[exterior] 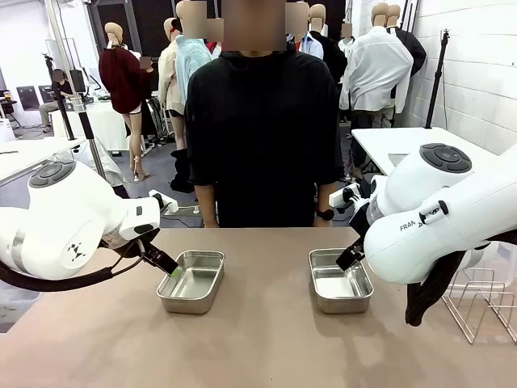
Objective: Place the bread in airtight containers.
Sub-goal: Lift both Airtight Container.
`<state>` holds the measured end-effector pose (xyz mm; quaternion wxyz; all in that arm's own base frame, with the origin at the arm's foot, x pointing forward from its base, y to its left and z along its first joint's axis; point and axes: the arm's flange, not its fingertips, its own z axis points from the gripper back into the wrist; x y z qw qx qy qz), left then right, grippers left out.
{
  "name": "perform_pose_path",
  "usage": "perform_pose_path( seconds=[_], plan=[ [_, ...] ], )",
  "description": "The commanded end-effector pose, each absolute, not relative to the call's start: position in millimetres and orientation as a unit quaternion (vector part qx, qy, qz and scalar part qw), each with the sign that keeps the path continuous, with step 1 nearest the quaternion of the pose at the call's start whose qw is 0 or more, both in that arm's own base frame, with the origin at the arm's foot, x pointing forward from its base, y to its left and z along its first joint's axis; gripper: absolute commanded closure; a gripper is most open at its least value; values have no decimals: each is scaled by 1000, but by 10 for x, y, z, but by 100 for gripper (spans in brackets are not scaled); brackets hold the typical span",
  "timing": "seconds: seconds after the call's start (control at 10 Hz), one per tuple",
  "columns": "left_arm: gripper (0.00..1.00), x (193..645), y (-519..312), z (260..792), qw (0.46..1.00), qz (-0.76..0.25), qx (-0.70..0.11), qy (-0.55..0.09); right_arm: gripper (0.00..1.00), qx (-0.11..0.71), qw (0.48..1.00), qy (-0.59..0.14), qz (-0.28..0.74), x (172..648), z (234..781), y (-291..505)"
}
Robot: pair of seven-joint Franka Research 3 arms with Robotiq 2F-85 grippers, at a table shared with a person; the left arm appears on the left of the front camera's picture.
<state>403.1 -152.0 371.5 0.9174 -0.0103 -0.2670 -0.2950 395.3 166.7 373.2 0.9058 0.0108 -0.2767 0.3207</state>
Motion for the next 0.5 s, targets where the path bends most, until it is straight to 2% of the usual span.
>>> perform_pose_path(
  seconds=[0.0, 0.4],
  plan=[
    [0, 4034, -1511, 3715, 918, -294, -10, -267, 0, 11, 906, -277, 321, 3953, 3732, 1668],
    [0, 4034, -1511, 3715, 918, -294, -10, -267, 0, 11, 906, -277, 321, 3953, 3732, 1668]
  ],
)
